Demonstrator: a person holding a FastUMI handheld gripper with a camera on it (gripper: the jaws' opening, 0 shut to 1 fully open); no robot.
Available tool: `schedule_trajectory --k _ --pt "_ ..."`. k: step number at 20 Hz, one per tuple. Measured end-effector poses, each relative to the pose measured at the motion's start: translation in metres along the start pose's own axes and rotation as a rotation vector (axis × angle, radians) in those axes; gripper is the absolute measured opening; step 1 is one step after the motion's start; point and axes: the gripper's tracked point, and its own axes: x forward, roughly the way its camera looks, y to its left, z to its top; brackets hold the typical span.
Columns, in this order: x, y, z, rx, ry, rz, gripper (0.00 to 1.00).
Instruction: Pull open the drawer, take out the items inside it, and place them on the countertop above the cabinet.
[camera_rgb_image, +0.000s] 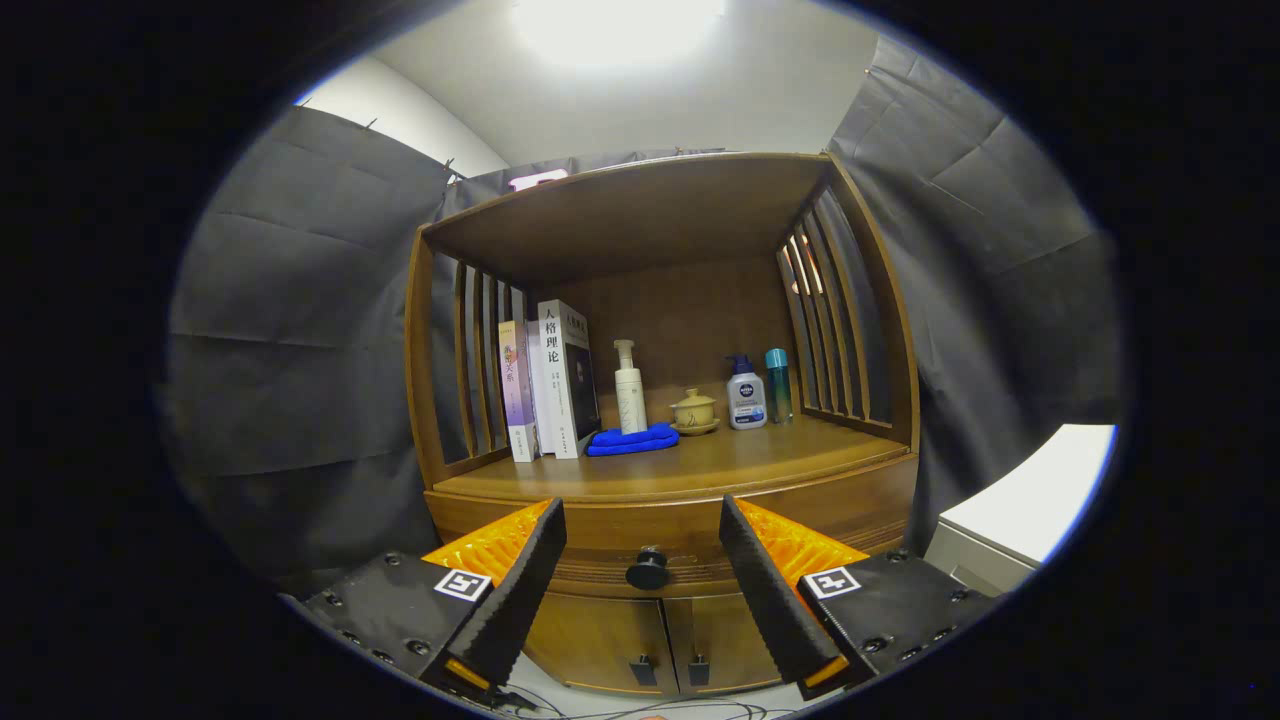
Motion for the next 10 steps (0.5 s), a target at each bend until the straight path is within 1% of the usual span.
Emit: schedule_trajectory --k 10 --pt "0.0022 -0.0016 -0.0039 -0.014 0.004 -0.005 0.98"
